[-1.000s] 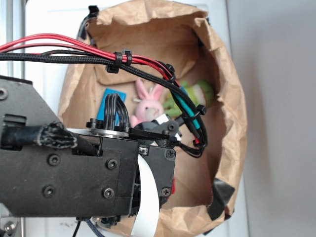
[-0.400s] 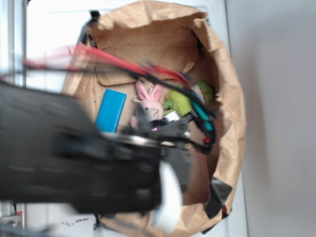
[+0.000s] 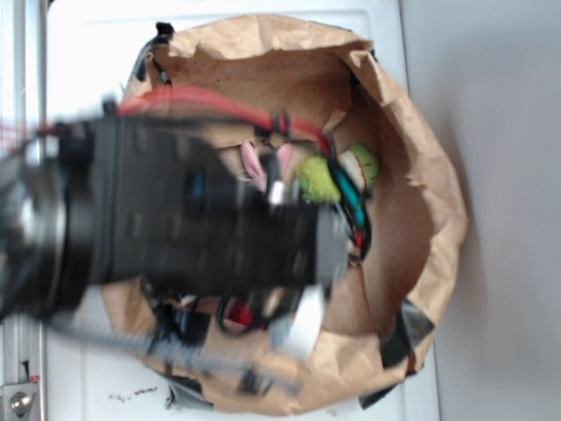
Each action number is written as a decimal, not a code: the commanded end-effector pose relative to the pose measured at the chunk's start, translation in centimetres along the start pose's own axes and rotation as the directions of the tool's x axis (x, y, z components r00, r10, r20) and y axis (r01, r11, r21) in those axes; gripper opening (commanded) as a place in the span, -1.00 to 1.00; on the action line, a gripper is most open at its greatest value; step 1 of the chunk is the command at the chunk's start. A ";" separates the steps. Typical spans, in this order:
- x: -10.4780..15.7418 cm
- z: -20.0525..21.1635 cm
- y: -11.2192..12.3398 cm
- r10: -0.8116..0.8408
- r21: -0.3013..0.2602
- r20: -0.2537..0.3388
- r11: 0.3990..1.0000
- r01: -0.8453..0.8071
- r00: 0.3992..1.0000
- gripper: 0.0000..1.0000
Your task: Grab the pink bunny.
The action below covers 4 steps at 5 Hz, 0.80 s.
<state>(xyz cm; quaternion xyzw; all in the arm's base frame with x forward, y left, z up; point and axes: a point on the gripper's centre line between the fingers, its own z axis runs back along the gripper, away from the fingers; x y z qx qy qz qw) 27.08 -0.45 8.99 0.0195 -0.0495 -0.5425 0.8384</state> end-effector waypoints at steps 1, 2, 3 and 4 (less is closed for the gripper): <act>-1.9 4.7 1.1 0.067 0.012 0.139 0.998 -0.069 0.988 1.00; -2.1 4.4 1.8 0.098 0.043 0.095 0.994 -0.103 0.991 1.00; -1.9 3.0 2.3 0.091 0.027 0.082 0.995 -0.093 0.992 1.00; -1.1 1.5 2.2 0.069 0.019 0.061 0.997 -0.070 0.996 1.00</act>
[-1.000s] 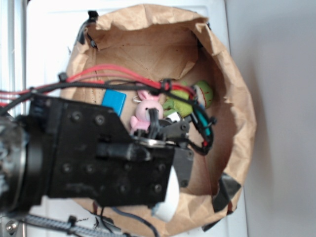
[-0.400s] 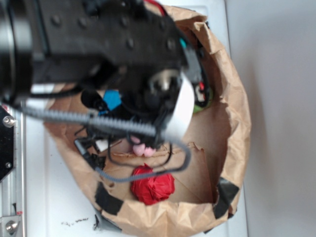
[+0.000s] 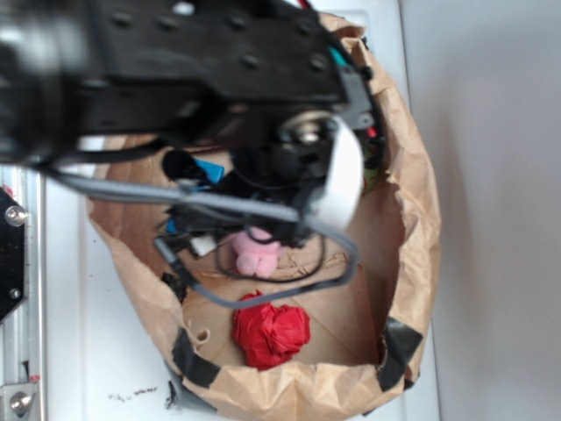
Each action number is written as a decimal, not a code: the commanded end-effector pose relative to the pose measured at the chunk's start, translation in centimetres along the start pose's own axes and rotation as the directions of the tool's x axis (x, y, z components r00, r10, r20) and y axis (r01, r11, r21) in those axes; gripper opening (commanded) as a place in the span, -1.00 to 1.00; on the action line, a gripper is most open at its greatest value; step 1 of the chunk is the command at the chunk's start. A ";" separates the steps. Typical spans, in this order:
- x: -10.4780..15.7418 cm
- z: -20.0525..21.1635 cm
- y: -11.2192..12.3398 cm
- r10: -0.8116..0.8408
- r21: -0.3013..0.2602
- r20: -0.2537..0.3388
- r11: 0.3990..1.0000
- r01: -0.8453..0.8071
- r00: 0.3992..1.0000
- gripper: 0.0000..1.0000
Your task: Grab the pink bunny.
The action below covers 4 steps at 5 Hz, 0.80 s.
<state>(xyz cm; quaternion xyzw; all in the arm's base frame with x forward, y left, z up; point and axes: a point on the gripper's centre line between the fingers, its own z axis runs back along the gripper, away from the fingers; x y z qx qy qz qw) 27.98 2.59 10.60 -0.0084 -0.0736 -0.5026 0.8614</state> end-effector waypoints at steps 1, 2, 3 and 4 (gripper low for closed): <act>1.5 -1.8 -0.6 -0.077 0.062 -0.027 0.995 0.078 0.997 1.00; 1.8 -2.3 -1.0 -0.118 0.035 0.040 0.993 0.117 0.992 1.00; 2.7 -3.9 -1.3 -0.151 -0.006 0.086 0.988 0.152 0.985 1.00; 3.7 -5.0 -2.1 -0.192 -0.050 0.101 0.979 0.198 0.976 1.00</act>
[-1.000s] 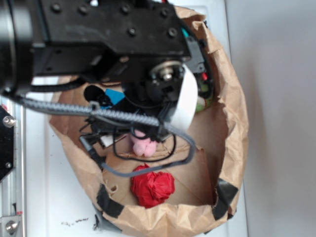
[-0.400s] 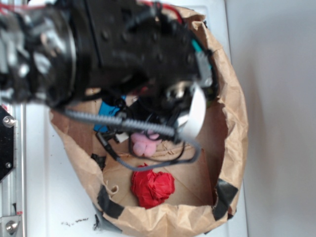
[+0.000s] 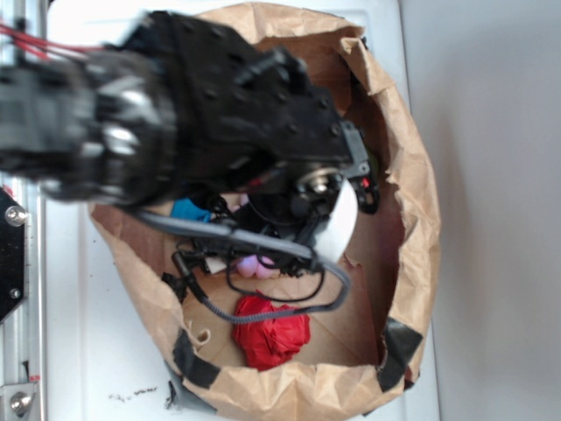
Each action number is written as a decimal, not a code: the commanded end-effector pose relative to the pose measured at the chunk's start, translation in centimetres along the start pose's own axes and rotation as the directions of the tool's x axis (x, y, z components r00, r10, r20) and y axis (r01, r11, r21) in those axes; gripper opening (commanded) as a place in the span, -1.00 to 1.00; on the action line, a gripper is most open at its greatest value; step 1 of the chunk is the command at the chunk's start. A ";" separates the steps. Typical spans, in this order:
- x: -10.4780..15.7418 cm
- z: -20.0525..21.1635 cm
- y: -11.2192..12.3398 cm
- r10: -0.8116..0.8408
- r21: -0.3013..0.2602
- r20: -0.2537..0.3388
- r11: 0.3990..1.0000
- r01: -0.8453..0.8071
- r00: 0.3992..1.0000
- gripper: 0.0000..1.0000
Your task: Grab the pink bunny.
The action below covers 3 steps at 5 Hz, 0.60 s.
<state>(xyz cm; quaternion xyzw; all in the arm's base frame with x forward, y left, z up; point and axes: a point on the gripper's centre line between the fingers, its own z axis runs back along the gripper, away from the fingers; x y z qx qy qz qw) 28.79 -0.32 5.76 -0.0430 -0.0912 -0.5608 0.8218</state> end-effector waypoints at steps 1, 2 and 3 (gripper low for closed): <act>2.6 -1.0 -1.1 -0.063 -0.014 0.005 0.998 0.063 0.998 1.00; 3.0 -2.1 -0.7 -0.044 -0.010 -0.031 0.999 0.044 0.999 1.00; 3.1 -2.7 -1.0 -0.058 0.003 -0.069 0.998 0.058 0.996 1.00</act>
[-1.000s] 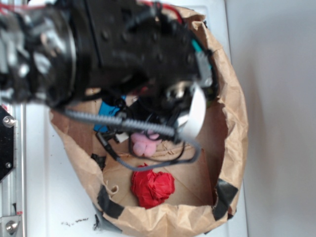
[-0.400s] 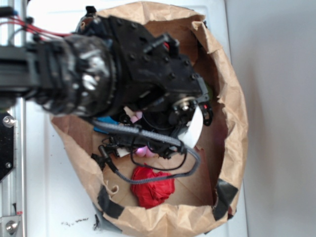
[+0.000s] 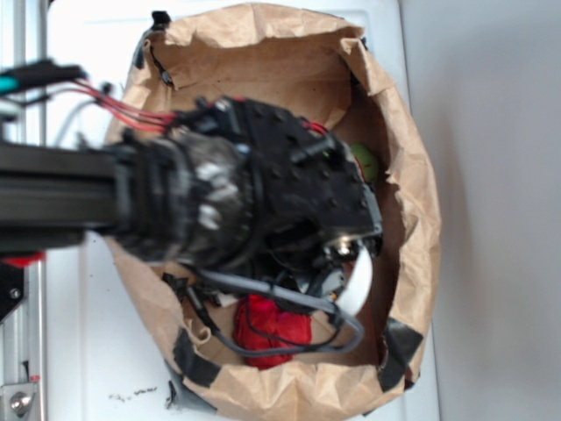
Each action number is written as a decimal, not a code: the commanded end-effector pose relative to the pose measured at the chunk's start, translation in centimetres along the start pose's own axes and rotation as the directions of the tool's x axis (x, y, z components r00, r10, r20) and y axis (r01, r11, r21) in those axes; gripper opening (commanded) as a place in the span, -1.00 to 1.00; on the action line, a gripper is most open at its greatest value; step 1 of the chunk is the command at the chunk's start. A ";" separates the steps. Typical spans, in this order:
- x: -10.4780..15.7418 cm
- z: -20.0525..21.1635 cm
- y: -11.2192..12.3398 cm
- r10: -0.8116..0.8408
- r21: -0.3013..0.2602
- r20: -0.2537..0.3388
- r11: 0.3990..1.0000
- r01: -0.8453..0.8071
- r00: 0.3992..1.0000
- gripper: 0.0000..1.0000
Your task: Grab the pink bunny.
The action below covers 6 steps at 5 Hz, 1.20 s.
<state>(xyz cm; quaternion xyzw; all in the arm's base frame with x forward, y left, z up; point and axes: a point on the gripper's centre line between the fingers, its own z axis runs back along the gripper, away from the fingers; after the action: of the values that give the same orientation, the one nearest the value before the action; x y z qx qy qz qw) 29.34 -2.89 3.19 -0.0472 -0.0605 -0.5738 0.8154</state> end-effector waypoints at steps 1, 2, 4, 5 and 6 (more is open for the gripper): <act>1.2 -0.2 -0.7 -0.048 0.058 -0.056 0.997 0.052 0.997 1.00; 1.3 -0.1 -0.8 -0.030 0.077 -0.060 0.996 0.034 0.998 -1.00; 1.2 0.8 -0.7 -0.013 0.091 -0.054 0.996 0.018 0.998 -1.00; 1.4 2.7 -1.3 0.008 0.136 -0.045 0.991 -0.002 0.999 -1.00; 1.4 5.7 -1.9 0.060 0.173 -0.010 0.983 -0.057 0.998 -1.00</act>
<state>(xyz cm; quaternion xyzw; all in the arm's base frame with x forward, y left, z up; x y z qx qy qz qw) 27.93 -3.23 7.50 0.0104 -0.0756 -0.5395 0.8385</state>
